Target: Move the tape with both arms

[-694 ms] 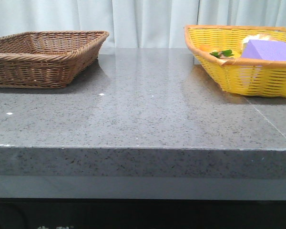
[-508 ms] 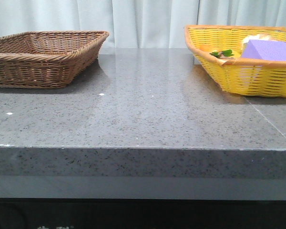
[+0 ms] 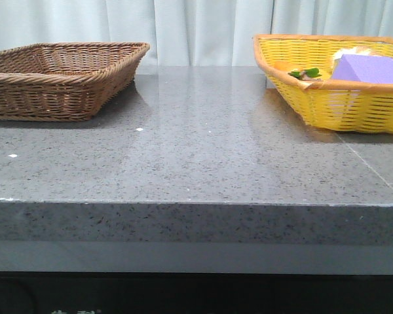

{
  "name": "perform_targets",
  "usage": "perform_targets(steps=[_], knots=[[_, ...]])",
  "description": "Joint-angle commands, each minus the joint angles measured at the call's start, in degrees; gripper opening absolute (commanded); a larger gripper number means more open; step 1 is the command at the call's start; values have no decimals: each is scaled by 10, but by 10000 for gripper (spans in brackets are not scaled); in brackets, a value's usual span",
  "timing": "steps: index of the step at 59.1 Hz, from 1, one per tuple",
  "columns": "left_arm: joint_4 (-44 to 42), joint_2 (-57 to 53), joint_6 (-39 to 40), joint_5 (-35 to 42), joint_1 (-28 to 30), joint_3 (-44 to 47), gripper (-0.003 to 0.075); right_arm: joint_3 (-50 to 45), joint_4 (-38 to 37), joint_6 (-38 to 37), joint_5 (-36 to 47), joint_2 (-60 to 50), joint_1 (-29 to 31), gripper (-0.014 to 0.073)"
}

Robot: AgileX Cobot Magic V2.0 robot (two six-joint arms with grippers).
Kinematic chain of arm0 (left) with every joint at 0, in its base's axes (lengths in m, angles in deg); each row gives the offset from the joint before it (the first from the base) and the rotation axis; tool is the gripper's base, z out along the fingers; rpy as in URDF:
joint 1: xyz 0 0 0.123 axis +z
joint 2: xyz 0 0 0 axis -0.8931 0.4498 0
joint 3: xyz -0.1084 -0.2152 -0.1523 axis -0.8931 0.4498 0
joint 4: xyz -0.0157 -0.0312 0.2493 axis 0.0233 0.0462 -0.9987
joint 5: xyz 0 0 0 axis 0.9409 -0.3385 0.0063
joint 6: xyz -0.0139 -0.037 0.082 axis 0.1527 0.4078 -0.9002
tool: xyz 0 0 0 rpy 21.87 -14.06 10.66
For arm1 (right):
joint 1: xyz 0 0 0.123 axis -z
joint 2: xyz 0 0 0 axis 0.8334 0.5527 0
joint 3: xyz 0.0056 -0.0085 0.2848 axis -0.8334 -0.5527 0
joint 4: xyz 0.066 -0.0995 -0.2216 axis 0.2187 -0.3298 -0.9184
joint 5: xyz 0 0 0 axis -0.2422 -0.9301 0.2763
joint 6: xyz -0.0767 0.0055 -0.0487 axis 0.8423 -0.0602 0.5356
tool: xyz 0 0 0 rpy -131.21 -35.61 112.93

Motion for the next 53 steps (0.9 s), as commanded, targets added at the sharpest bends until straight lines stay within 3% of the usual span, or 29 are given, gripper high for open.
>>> perform_targets(steps=[1, 13, 24, 53], knots=[[4, -10, 6, 47, 0, 22, -20, 15, -2, 3, 57, -15, 2, -69], [4, -10, 6, 51, 0, 8, -20, 28, 12, 2, 55, -15, 2, -69], [6, -3, 6, 17, 0, -65, -20, 113, 16, 2, -4, -10, 2, -69], [30, 197, 0, -221, 0, -388, -20, 440, -27, 2, -241, 224, 2, -69]])
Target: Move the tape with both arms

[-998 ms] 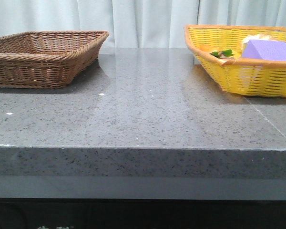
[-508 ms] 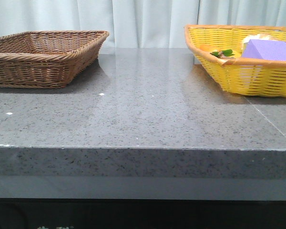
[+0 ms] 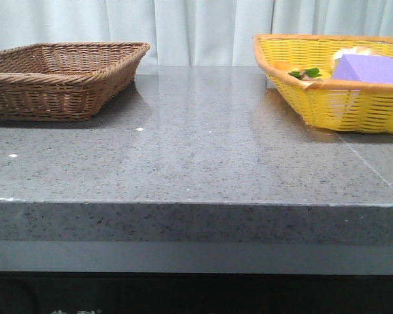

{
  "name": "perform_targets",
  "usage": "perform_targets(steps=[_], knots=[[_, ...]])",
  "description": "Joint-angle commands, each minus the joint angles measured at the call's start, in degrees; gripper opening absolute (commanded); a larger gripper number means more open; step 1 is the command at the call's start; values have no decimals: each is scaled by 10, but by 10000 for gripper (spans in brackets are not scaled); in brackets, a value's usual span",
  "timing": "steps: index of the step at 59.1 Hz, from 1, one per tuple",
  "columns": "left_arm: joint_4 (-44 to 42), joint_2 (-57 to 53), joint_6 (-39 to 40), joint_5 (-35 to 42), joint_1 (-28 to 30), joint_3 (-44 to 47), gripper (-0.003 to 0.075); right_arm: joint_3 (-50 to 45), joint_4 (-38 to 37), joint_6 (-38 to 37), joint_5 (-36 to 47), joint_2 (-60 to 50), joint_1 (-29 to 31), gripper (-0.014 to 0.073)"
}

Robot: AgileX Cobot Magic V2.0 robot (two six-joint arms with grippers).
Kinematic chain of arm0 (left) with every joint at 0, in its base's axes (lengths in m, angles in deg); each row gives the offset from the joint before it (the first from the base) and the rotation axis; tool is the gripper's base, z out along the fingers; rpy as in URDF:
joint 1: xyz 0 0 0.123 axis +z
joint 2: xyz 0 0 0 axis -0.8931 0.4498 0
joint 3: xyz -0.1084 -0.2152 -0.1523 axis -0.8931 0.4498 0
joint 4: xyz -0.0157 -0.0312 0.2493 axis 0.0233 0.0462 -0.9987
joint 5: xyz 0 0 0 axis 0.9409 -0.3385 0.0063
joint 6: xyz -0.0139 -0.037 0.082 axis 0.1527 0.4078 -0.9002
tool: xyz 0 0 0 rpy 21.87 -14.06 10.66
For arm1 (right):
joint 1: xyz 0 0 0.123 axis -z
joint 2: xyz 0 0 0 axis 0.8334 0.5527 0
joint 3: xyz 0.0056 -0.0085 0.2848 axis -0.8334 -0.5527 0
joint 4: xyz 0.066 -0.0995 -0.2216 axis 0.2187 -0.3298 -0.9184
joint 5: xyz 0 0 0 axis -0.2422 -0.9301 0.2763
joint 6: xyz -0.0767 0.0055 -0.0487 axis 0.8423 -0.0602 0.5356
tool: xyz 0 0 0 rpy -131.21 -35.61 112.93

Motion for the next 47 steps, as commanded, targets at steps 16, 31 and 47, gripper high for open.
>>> perform_targets(steps=[16, 31, 47], knots=[[5, 172, -34, -79, 0, -130, -20, 133, -6, 2, -53, 195, 2, -69], [8, 244, -28, -63, 0, -128, -20, 133, -6, 2, -56, 281, 2, -69], [9, 312, -28, -33, 0, -128, -17, 134, -7, 2, -50, 341, 2, -36]])
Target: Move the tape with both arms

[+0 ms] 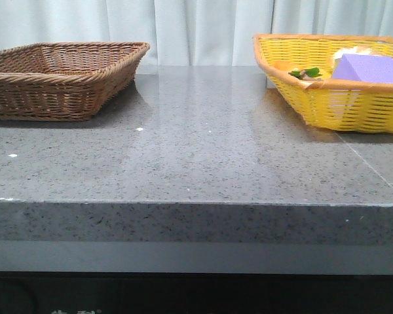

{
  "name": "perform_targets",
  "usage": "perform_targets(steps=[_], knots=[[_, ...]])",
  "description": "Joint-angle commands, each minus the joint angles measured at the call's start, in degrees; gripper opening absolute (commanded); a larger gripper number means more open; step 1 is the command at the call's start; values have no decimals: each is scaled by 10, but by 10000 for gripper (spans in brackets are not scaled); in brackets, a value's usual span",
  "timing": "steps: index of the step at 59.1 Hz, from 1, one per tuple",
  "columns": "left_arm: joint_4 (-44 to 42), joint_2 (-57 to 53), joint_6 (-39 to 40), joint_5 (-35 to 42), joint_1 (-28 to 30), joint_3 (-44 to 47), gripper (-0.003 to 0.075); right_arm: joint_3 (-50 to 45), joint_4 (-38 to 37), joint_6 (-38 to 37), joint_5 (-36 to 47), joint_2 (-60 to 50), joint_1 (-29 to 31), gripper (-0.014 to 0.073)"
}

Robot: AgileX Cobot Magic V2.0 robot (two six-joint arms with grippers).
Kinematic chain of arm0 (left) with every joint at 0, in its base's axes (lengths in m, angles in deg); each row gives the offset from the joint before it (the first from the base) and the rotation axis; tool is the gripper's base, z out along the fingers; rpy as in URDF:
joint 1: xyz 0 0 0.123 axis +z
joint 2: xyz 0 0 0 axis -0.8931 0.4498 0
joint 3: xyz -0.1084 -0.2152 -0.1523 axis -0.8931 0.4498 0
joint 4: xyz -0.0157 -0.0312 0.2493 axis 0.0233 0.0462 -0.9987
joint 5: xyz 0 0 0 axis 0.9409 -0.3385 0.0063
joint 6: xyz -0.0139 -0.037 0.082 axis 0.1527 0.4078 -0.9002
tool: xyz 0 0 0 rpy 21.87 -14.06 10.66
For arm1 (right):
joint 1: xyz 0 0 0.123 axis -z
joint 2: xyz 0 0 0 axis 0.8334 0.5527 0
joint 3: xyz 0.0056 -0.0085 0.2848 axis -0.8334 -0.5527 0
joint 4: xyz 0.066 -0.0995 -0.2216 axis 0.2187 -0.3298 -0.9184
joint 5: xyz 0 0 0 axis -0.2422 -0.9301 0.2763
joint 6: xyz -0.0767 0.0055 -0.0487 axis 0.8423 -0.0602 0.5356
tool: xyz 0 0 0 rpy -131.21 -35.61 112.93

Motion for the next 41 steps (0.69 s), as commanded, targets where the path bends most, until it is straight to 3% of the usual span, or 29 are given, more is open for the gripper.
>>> perform_targets(steps=[1, 6, 12, 16, 20, 23, 32, 41], knots=[[8, 17, 6, 60, 0, -19, -14, 22, -7, 2, 43, 7, 2, -12], [8, 24, 6, 73, 0, -19, 55, 23, -7, 2, 46, 9, 2, 136], [8, 29, 6, 89, 0, -19, 248, 23, -7, 2, 46, 9, 2, 400], [8, 29, 6, 100, 0, -19, 375, 23, -7, 2, 45, 9, 2, 512], [8, 29, 6, 105, 0, -19, 476, 23, -7, 2, 45, 9, 2, 545], [8, 29, 6, 111, 0, -19, 505, 28, -7, -1, 45, 11, 2, 538], [10, 29, 6, 113, -18, -21, 492, 87, -6, -28, 15, 39, 26, 537], [16, 29, 5, 118, -101, -27, 492, 162, 2, -39, -43, 94, 55, 537]])
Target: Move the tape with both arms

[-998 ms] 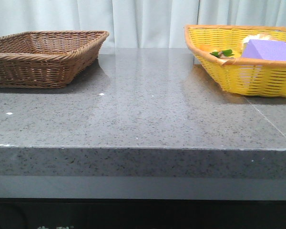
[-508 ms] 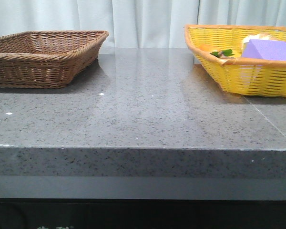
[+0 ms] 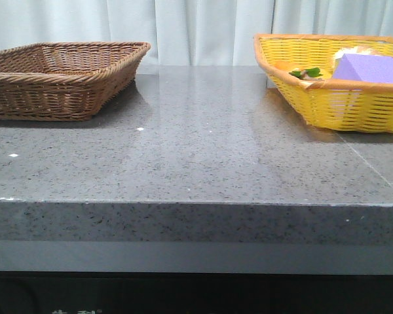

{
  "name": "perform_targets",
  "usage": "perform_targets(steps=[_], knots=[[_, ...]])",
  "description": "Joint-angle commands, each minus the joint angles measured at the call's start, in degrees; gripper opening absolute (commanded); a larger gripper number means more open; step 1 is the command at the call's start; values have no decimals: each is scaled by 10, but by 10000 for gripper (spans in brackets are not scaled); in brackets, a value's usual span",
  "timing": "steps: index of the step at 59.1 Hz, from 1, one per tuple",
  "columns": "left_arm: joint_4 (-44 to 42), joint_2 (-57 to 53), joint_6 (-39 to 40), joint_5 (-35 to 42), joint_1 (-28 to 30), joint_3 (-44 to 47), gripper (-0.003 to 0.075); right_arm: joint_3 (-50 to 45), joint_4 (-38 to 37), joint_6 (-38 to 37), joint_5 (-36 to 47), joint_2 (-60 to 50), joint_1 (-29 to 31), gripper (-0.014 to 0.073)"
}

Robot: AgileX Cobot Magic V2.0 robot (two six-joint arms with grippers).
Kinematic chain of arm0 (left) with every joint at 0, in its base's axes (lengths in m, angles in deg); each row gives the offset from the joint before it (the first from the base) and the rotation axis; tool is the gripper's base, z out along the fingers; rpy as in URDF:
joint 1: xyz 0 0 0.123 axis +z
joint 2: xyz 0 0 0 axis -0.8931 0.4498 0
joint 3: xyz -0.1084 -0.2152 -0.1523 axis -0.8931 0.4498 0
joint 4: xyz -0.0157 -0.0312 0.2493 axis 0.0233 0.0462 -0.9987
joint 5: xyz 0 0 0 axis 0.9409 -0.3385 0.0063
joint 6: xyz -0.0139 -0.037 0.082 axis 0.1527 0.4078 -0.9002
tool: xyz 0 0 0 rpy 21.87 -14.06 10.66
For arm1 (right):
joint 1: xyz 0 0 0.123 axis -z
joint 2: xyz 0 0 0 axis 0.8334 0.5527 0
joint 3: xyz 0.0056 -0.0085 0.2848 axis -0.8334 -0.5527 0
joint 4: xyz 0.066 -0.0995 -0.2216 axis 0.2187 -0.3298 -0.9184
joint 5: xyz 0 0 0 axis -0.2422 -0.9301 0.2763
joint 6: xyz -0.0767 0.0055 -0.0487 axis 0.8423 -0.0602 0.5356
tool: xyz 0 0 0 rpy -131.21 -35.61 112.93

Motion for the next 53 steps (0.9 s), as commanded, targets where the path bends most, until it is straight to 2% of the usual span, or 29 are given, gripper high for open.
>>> perform_targets(steps=[1, 14, 24, 35, 53], knots=[[10, -1, 5, 52, -50, -25, 492, 60, 4, -5, -1, 26, 16, 537], [10, -1, 5, 69, -191, -25, 492, 179, 5, -5, -81, 141, 29, 537], [9, -1, 5, 69, -257, -25, 492, 279, 5, -2, -145, 234, 29, 537], [9, -1, 5, 69, -287, -25, 492, 389, 4, 11, -207, 340, 29, 537], [9, -1, 5, 67, -287, -25, 492, 531, -19, 32, -246, 477, 29, 537]])
